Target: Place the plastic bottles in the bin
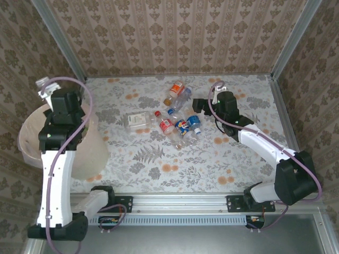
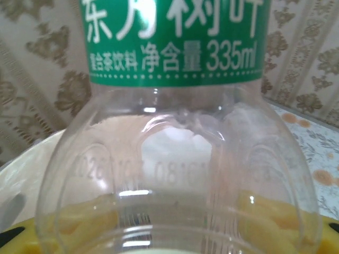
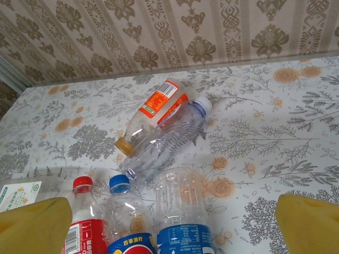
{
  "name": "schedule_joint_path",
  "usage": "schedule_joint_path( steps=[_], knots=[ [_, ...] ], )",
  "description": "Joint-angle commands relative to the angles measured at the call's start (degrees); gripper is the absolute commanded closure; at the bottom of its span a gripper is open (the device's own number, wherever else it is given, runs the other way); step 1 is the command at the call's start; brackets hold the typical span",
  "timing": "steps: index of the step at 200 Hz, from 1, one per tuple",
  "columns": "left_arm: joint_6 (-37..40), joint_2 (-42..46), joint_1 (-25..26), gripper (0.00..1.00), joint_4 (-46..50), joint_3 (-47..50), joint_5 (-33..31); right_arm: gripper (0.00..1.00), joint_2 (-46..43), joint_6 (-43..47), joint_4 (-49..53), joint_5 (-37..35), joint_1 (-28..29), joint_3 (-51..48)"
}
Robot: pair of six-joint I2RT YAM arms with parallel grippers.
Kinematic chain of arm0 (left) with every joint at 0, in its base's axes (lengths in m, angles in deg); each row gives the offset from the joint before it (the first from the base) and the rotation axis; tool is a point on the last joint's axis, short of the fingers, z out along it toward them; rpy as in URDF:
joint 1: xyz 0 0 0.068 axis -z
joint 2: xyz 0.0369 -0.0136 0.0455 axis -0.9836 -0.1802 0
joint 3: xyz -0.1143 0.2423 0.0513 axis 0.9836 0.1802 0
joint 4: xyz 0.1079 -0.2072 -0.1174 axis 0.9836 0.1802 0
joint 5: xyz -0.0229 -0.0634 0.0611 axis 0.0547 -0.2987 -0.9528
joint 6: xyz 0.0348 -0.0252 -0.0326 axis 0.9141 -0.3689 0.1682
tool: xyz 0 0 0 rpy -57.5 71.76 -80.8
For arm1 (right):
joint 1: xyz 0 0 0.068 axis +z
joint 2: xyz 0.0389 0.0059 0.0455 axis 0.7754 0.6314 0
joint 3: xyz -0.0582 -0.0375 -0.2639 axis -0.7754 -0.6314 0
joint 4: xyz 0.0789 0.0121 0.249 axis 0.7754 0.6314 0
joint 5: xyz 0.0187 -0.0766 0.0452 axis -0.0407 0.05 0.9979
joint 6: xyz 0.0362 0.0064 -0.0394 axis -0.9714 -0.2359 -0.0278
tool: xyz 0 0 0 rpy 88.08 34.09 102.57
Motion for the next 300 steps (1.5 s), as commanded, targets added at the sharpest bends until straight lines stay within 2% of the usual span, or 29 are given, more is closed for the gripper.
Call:
schedule_joint_path(
  steps=[1,25,37,64,97,136,156,168,189,211,240,271,300],
  knots=[
    [-5.27,0.71,-4.93,0.36,2.43,3.87,11.08,0.0,0.43,-0.78,0.55,0.96,-0.25,1.0],
    [-7.16,1.26,-12.51,0.07,-0.32,6.42,23.59,0.0,-0.14,-0.64,0.9,0.54,-0.24,0.36],
    [-7.7,1.65,-14.81,0.0,-2.87,7.16,29.6,0.0,-0.36,-0.41,1.11,0.21,-0.24,0.21],
    [-8.71,1.48,-16.4,0.0,-6.82,7.43,38.24,0.0,-0.54,-0.84,0.78,-0.22,-0.25,-0.88],
    [-8.91,0.96,-16.47,0.0,-7.44,6.33,41.18,0.0,0.43,-0.19,2.88,0.58,-0.33,-0.74],
    [-8.28,3.61,-16.46,0.0,-14.74,9.26,49.83,0.0,8.74,0.73,10.7,4.25,-0.83,4.72],
    [-8.45,4.59,-16.42,0.0,-17.19,9.93,52.14,0.0,13.52,1.25,14.48,7.61,-0.86,8.15],
    [-8.62,5.29,-16.44,0.0,-18.98,10.52,53.64,0.03,16.1,0.32,16.44,8.19,-0.83,9.8],
    [-9.9,6.27,-16.42,0.0,-24.14,12.56,59.26,0.15,19.64,0.58,17.98,11.21,-0.75,11.75],
    [-11.25,6.01,-16.07,0.0,-28.09,13.69,64.72,0.18,22.9,1.48,20.19,13.15,-0.49,14.07],
    [-10.96,5.83,-13.83,0.0,-30.11,14.45,65.77,0.18,26.63,2.69,23.17,13.18,0.14,17.15],
    [-9.55,4.59,-9.82,0.0,-31.72,14.44,65.44,0.19,29.83,2.21,26.28,6.95,1.11,20.14],
    [-8.27,2.42,-6.1,0.0,-31.45,12.95,63.96,0.2,32.24,3.0,27.98,4.08,1.99,21.95]
  ],
)
